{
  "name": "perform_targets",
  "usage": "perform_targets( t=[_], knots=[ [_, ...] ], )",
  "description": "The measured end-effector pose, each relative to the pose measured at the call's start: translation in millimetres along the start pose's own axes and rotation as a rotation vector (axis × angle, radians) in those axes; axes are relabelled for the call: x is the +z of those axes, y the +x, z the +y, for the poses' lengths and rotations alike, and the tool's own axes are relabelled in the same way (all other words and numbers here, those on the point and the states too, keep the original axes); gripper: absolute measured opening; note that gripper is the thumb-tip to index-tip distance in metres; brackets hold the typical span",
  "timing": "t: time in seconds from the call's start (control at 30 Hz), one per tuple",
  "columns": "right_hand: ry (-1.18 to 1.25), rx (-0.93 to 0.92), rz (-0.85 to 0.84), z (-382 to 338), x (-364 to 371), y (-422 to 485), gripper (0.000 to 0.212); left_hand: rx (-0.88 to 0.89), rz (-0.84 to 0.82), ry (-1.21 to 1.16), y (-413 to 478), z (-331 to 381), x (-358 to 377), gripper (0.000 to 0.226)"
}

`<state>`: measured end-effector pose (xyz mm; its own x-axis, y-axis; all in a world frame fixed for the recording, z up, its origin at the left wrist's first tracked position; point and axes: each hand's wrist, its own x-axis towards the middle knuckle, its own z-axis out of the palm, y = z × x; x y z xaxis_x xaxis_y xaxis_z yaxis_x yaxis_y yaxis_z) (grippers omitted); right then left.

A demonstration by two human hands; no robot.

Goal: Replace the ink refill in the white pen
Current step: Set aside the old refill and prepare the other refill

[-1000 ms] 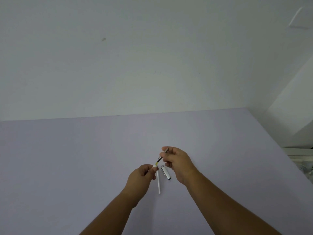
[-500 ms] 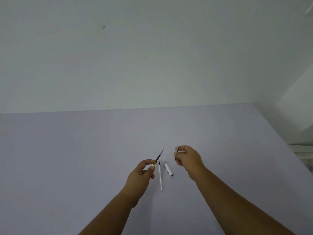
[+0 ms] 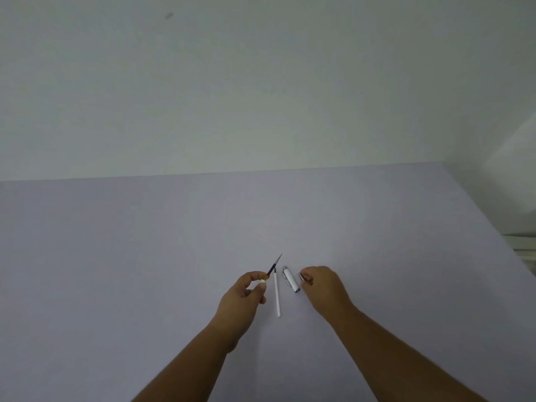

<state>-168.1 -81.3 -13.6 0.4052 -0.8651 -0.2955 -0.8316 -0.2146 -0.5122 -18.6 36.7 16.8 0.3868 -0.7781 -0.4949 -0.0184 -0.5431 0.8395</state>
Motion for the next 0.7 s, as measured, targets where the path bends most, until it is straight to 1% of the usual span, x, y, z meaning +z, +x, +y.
perform_targets(
  t=[0.07,0.1,0.17,0.2,0.23,0.27,0.3,0.37,0.43,0.5,0.57,0.63,0.67,0.7],
  knots=[
    [0.032,0.008,-0.001,0,0,-1,0.044,0.000,-0.006,0.004,0,0,0,0.018],
    [0.057,0.013,-0.002,0,1,-1,0.042,0.001,-0.008,0.004,0,0,0,0.018],
    [0.098,0.019,0.020,2,-1,-2,0.021,0.004,-0.006,0.005,0,-1,1,0.018],
    [0.142,0.035,0.058,0,-4,-3,0.021,0.006,-0.005,0.005,0,0,1,0.018],
    [0.229,0.052,0.101,-2,-6,-4,0.023,0.005,-0.005,0.005,1,1,2,0.018],
    [0.351,0.075,0.114,-7,-10,-5,0.020,0.003,-0.006,0.004,1,1,3,0.017],
    [0.506,0.097,0.086,-13,-14,-7,0.015,0.003,-0.006,0.004,1,3,5,0.017],
    [0.761,0.133,-0.075,-25,-21,-8,0.010,0.009,-0.006,0.004,1,5,9,0.016],
    [0.810,0.127,-0.212,-33,-22,-10,0.009,0.015,-0.017,0.004,0,8,12,0.016],
    [0.828,0.118,-0.238,-37,-21,-9,0.010,0.015,-0.028,-0.002,0,11,15,0.017],
    [0.962,0.164,-0.168,-38,-23,-6,0.010,0.010,-0.029,-0.008,-1,12,15,0.017],
    [1.129,0.238,-0.034,-33,-30,2,0.016,0.007,-0.023,-0.009,-2,11,13,0.016],
    [1.119,0.260,0.027,-28,-32,5,0.018,0.005,-0.018,-0.011,-3,9,12,0.015],
    [1.013,0.271,0.069,-22,-34,7,0.018,0.001,-0.014,-0.012,-3,8,11,0.014]
  ],
)
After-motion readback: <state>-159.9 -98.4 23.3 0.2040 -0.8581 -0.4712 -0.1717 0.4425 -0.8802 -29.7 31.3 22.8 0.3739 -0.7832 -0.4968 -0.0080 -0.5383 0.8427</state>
